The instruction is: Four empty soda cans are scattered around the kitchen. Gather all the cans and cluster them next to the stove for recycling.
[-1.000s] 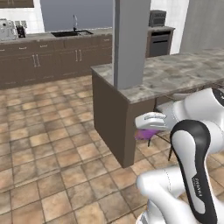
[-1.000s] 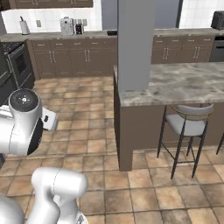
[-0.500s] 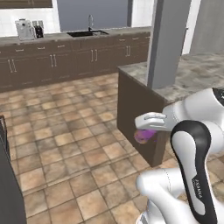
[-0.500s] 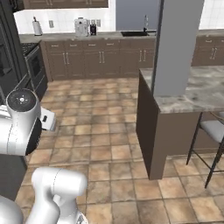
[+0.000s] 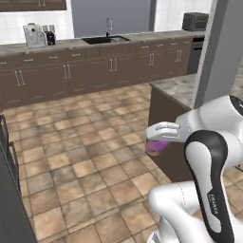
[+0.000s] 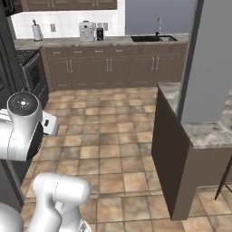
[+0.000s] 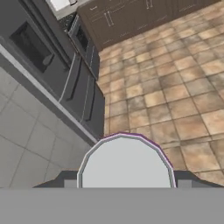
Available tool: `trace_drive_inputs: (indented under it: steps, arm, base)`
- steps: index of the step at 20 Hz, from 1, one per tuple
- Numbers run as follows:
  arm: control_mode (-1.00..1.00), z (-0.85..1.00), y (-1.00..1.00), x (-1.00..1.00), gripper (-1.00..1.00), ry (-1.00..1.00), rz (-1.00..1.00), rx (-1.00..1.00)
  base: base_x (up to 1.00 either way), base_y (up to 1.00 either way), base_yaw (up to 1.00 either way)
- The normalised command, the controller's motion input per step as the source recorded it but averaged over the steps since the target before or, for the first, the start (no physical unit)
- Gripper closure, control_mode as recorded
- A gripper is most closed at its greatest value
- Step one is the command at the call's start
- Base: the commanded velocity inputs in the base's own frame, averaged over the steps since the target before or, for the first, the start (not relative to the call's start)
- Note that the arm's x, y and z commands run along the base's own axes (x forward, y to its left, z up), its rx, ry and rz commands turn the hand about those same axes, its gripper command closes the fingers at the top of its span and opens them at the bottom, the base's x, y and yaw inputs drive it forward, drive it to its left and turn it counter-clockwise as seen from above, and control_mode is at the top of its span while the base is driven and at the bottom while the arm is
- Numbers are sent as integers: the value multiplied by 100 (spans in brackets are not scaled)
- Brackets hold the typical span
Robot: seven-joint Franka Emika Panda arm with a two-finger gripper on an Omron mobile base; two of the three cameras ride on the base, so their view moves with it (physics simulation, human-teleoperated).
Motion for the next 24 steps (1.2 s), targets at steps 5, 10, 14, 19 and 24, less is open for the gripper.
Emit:
trace_drive_inputs:
  steps: [5,10,14,19,24]
  arm:
    - [100,0,0,0,100,0,0,0]
    - [100,0,0,0,100,0,0,0]
    - [100,0,0,0,100,0,0,0]
    - [100,0,0,0,100,0,0,0]
    - [100,0,0,0,100,0,0,0]
  base:
    - [100,28,0]
    - [98,38,0]
    - [93,47,0]
    - [90,41,0]
    - [88,43,0]
